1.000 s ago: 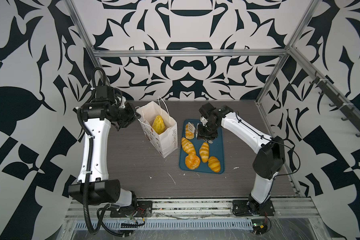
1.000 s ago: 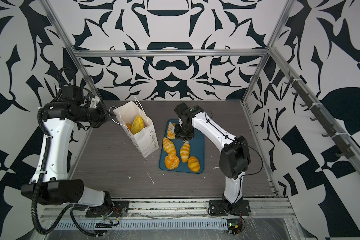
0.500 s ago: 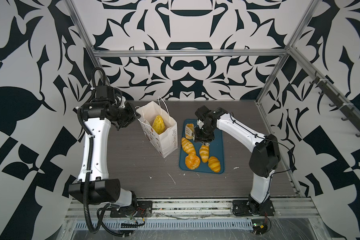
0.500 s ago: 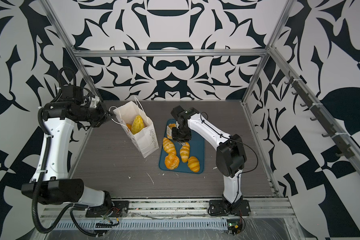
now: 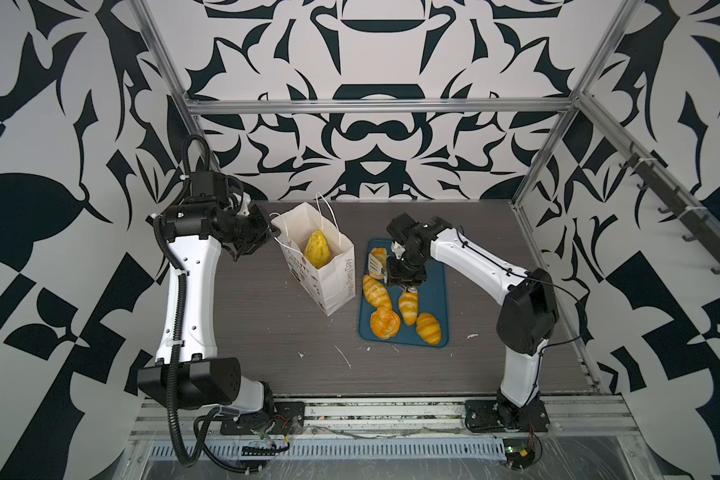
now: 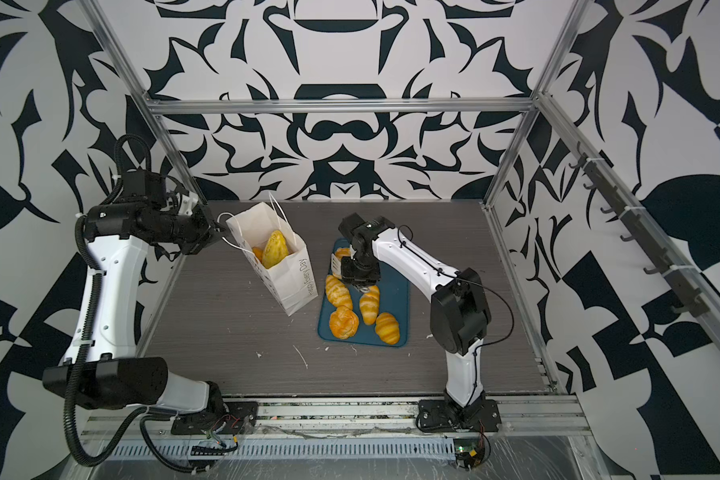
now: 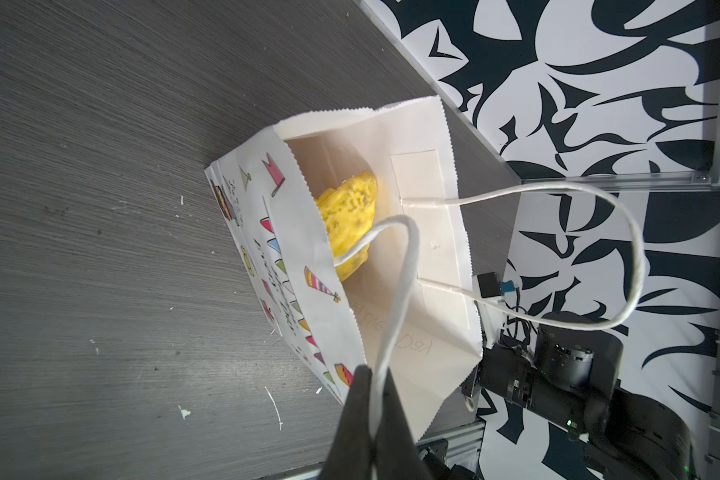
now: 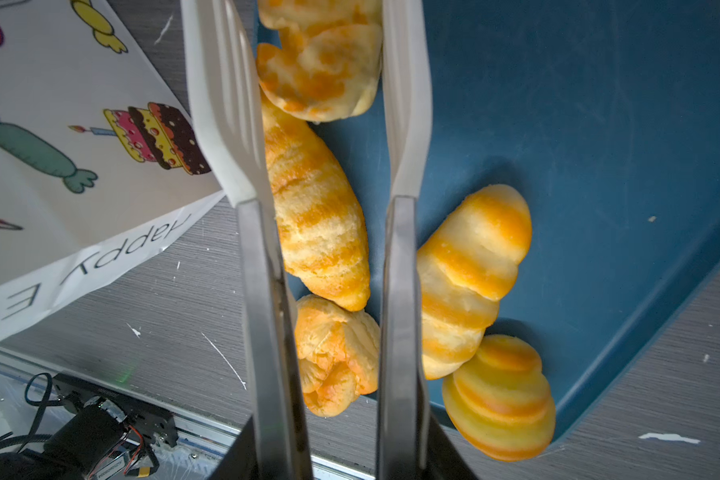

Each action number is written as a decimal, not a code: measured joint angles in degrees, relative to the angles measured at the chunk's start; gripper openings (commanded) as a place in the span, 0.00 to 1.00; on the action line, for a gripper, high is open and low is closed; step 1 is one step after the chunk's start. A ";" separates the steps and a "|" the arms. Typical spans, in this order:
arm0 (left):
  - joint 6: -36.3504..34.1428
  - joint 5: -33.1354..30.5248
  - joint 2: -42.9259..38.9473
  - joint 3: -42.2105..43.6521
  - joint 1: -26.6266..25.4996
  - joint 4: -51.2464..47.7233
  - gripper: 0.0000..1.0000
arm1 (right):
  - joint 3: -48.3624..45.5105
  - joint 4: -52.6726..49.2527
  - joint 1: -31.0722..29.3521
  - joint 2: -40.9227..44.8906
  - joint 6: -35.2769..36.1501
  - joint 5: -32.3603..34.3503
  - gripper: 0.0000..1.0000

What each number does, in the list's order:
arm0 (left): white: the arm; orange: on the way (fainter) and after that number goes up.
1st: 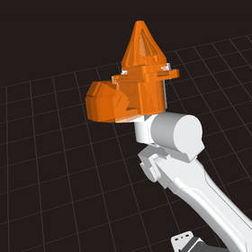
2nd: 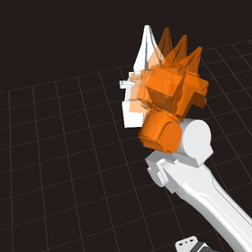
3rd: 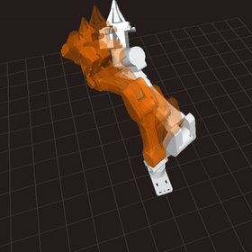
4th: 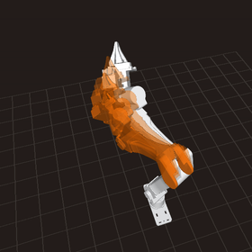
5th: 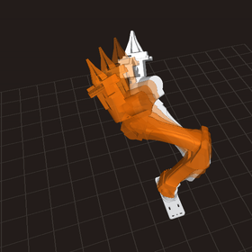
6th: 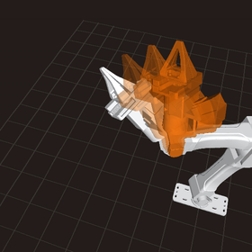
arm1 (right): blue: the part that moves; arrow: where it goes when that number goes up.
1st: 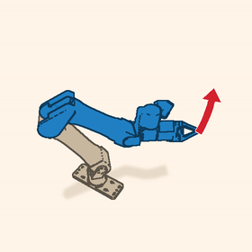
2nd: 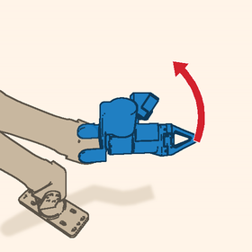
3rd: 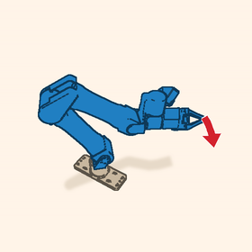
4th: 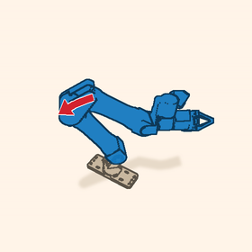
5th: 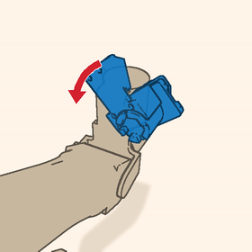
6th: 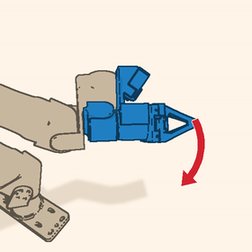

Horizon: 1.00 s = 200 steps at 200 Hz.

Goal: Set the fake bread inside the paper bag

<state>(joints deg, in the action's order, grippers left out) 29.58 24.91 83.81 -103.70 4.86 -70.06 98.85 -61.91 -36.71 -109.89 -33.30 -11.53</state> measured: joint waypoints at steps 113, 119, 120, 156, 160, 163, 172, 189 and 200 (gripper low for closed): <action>0.00 0.00 0.00 0.00 0.02 0.00 0.00 | 1.03 -1.46 -1.22 -2.58 0.42 1.40 0.41; 0.00 0.00 0.00 0.00 0.02 0.00 0.00 | 1.31 -1.60 -1.22 -2.58 0.46 1.57 0.40; 0.00 -0.02 0.00 0.00 0.02 0.00 0.00 | 1.36 -1.62 -1.22 -2.58 0.48 1.66 0.40; 0.00 -0.02 0.00 0.00 0.07 0.00 0.00 | 1.86 -1.95 -0.68 -2.58 0.94 2.75 0.36; 0.00 0.00 0.00 0.02 0.07 0.00 0.00 | 1.86 -2.01 -0.48 -2.56 1.05 2.80 0.35; 0.00 0.00 0.00 0.02 0.07 0.00 0.00 | 1.86 -2.05 -0.37 -2.56 1.14 2.82 0.35; 0.00 0.00 0.00 0.02 0.07 0.00 0.00 | 1.86 -2.12 -0.09 -2.51 1.38 2.82 0.34; 0.00 0.00 0.00 0.13 0.11 0.00 0.00 | 1.79 -2.16 0.92 -1.99 1.84 2.84 0.33; 0.00 0.00 0.00 0.13 0.15 0.02 0.00 | 1.62 -2.16 1.84 -1.31 2.10 2.91 0.32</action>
<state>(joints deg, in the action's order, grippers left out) 29.58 24.91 83.81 -103.57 5.02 -70.04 100.47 -64.07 -34.87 -111.20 -31.20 -8.62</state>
